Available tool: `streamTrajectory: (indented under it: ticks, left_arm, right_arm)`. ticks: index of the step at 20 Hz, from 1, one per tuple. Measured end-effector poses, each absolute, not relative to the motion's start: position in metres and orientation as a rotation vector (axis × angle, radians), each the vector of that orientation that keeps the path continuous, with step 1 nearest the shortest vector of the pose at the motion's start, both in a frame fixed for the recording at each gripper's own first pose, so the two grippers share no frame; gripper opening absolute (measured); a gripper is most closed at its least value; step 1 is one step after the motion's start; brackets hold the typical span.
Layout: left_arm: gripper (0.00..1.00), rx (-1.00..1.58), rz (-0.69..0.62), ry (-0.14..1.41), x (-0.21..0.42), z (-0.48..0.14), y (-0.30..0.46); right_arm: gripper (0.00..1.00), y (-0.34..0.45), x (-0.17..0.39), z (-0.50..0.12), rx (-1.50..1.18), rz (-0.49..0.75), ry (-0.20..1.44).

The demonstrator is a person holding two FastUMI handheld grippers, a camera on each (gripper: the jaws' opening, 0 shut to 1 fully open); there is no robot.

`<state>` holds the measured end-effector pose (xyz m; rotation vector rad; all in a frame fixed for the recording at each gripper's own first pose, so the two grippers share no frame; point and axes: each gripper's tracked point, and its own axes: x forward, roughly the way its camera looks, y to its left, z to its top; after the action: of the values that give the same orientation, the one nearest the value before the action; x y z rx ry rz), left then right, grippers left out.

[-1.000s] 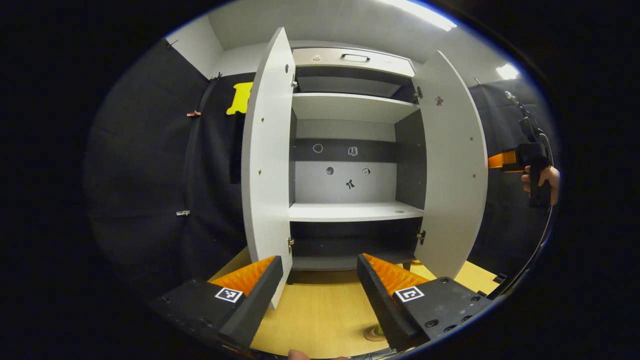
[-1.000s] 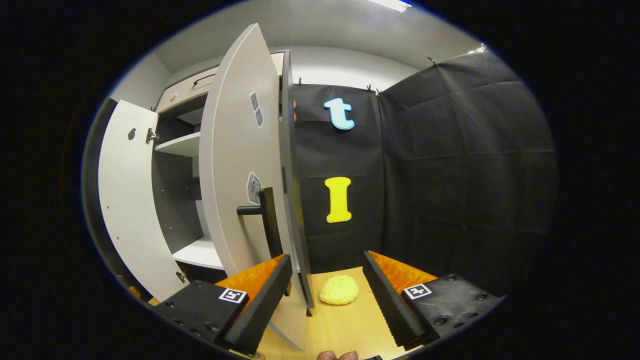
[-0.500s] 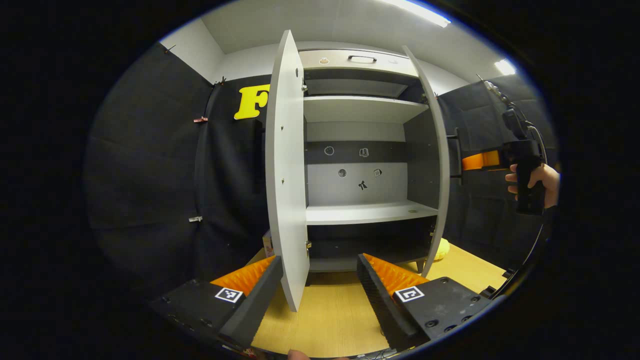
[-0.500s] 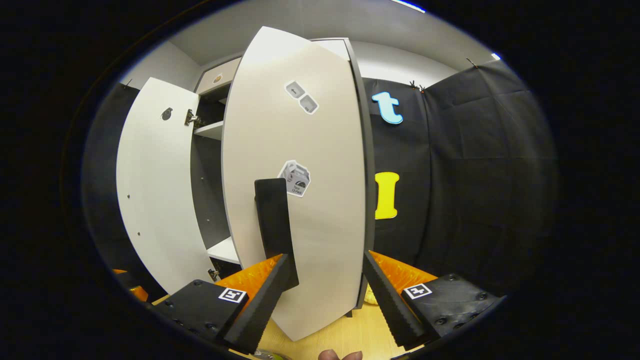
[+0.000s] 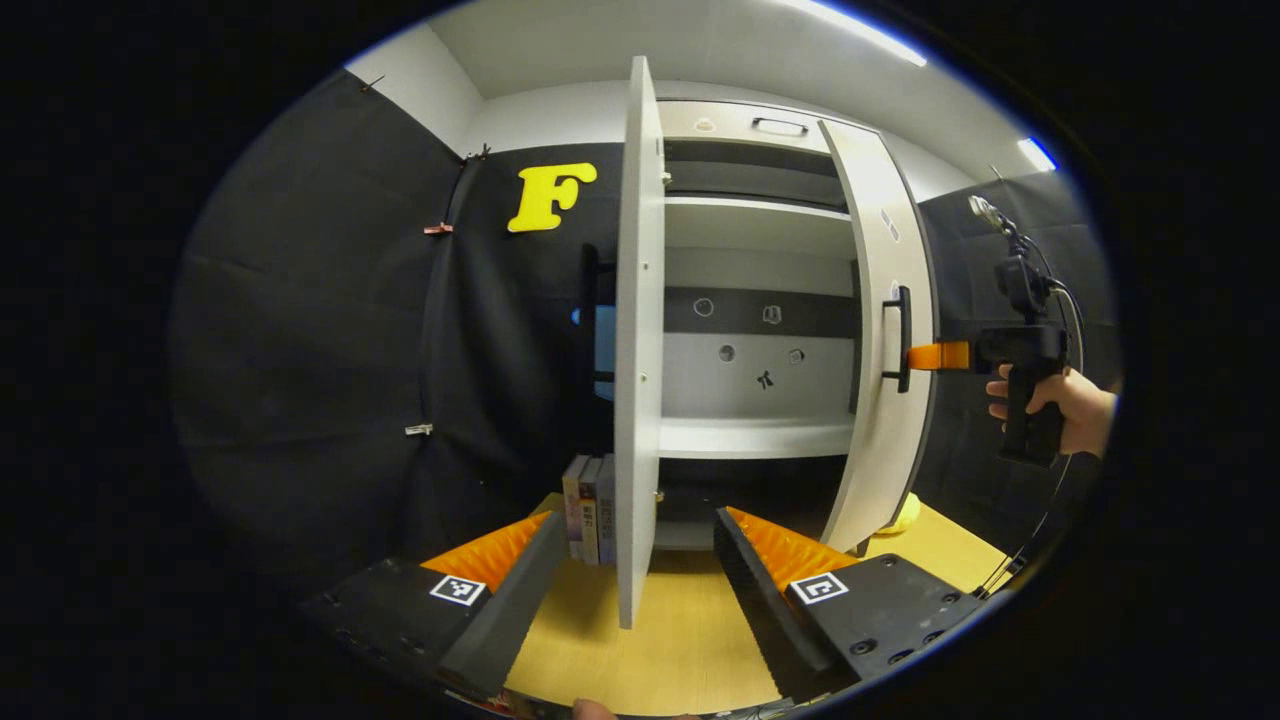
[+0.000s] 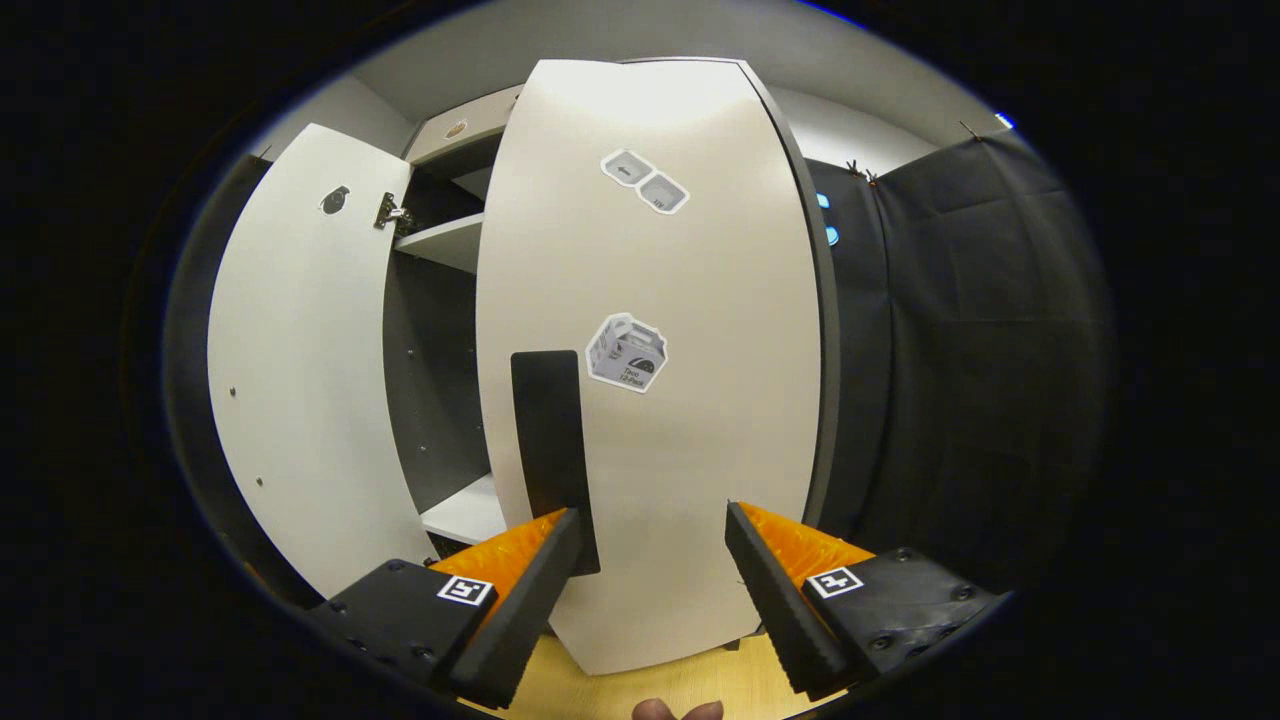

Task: Grasp the bottle in the cabinet with the left hand and place it on the coaster, then close the right door with the right hand and the left door with the left hand.

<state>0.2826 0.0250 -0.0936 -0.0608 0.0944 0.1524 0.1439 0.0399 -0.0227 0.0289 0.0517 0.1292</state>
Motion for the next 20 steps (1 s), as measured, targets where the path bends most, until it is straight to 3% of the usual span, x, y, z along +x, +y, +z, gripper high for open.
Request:
streamTrajectory:
  ticks: [10, 20]
  left_arm:
    - [0.95, -0.076, 0.280, 0.029, 0.299, -0.074, 0.071]
    - [0.94, -0.122, 0.281, 0.030, 0.334, -0.071, 0.082]
  right_arm:
    - [0.98, 0.059, 0.180, -0.024, -0.004, 0.094, 0.056]
    - [0.97, 0.042, 0.138, -0.008, 0.017, 0.076, 0.048]
